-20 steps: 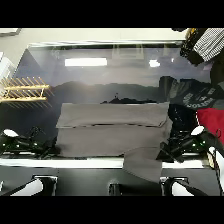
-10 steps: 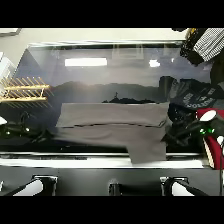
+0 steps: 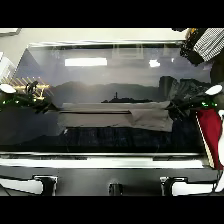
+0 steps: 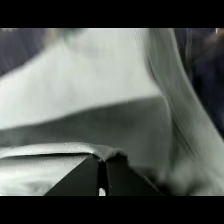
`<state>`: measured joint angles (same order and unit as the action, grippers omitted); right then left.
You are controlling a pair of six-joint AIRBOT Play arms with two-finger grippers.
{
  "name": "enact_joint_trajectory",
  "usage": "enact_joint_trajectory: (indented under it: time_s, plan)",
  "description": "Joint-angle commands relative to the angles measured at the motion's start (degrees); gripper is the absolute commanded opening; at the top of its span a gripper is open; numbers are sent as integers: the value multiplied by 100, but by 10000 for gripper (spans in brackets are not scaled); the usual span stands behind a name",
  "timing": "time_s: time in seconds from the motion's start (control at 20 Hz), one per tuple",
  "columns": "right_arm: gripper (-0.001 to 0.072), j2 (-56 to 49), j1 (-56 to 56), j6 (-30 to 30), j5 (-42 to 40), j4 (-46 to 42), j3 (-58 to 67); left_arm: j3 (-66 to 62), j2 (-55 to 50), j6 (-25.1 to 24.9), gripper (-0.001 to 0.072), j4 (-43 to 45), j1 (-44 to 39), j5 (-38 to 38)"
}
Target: Fold the clothes and pants, and hang the long-sleeved shirts on hangers.
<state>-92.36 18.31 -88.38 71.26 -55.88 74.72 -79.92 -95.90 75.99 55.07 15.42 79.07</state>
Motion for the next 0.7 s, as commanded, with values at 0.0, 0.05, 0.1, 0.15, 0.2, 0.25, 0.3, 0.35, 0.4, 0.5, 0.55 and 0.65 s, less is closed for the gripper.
enact_joint_trajectory:
  time_s: [0.0, 0.05, 0.1, 0.15, 0.2, 0.25, 0.3, 0.35, 0.4, 0.5, 0.55, 0.65]
  plan:
    - [38, -601, -313, -15, -503, 118, 378, -824, -719, 170, 25, -66, -229, 90]
    - [38, -704, -365, -57, -634, 118, 378, -826, -841, 264, 24, -46, -238, 85]
    - [38, -769, -374, -81, -678, 118, 378, -826, -951, 319, 24, -46, -223, 103]
    - [38, -800, -372, -76, -671, 105, 378, -826, -1054, 378, 24, -46, -201, 129]
    - [39, -800, -363, -70, -673, 57, 378, -826, -1119, 426, 24, -46, -179, 149]
    - [39, -800, -348, -55, -671, 59, 389, -826, -1141, 487, 28, -48, -155, 146]
    - [41, -800, -345, -59, -636, 68, 428, -833, -1130, 509, 140, -66, -131, 151]
    - [177, -800, -343, -57, -468, 70, 544, -879, -1099, 507, 467, -144, -101, 219]
    - [457, -800, -297, 20, -212, 90, 730, -984, -1064, 507, 705, -157, -52, 404]
    - [695, -800, 72, 428, 498, 68, 1165, -1373, -938, 507, 709, -146, 175, 848]
    - [716, -800, 378, 474, 793, 76, 1261, -1582, -850, 514, 709, -149, 319, 1025]
    - [720, -859, 1091, 470, 1235, -66, 1241, -1947, -610, 741, 709, -157, 588, 1285]
